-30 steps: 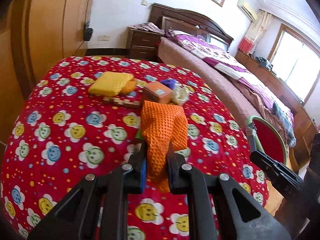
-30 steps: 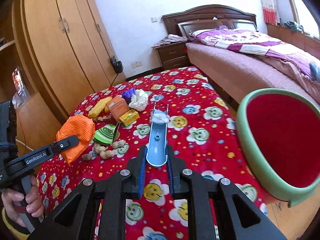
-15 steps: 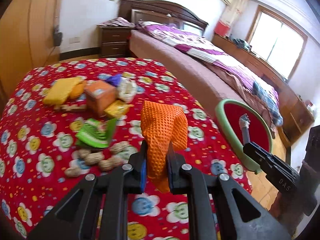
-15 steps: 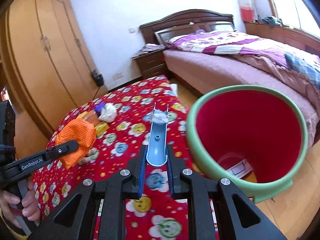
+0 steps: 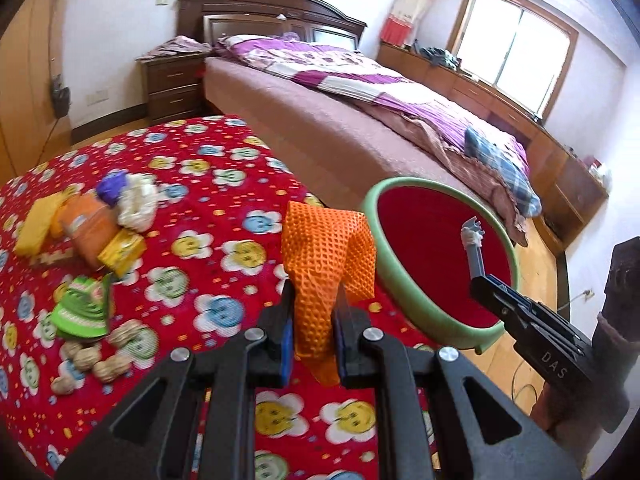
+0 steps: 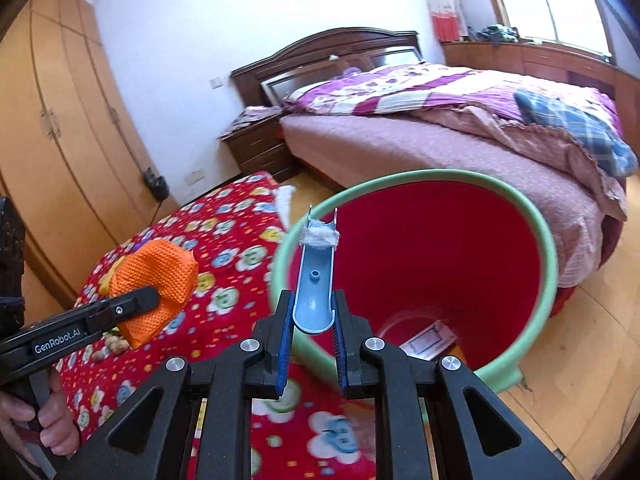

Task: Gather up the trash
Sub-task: 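Carry the blue piece over the bucket with the right tool while the left tool carries the mesh bag, then open both tools to drop the blue piece and mesh bag into the bucket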

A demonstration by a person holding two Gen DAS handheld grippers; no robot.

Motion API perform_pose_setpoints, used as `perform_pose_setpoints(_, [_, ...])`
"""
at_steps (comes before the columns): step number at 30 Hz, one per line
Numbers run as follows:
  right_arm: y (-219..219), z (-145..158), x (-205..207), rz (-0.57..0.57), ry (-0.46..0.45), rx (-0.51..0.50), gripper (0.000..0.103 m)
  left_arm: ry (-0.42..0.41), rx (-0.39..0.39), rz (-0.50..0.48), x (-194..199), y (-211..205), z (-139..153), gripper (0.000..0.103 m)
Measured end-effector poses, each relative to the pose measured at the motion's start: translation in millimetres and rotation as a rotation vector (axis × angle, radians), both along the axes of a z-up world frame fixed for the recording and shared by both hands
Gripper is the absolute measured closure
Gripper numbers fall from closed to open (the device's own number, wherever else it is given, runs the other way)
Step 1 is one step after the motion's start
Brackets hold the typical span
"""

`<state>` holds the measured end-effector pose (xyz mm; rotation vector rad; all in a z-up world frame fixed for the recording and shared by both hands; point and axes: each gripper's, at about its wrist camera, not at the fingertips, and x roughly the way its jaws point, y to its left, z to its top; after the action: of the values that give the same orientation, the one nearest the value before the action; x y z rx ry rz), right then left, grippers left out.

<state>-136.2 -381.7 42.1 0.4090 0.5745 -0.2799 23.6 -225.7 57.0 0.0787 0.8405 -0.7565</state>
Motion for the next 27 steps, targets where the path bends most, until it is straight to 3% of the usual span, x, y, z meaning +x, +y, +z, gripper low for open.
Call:
perform_pose_setpoints(16, [-57.2, -21.6, -15.2, -0.127, 0.013, 0.069, 0.083, -0.026, 0.008, -0.121, -8.9, -72.2, -1.2, 0.088])
perform_pose_setpoints(24, [-66.5, -21.9, -22.5, -0.139, -0.002, 0.074, 0.083, -0.015, 0.03, -0.148, -9.3, -97.8, -10.9, 0.088])
perform_pose_setpoints(26, [-67.8, -22.1, -23.0, -0.138, -0.003, 0.068, 0.082, -0.018, 0.035, -0.151, -10.3, -101.9, -12.6, 0.086])
perform_pose_setpoints(27, [-68.8, -22.2, -23.0, -0.137, -0.004, 0.068, 0.08, -0.019, 0.039, -0.153, -10.9, -103.7, -13.6, 0.08])
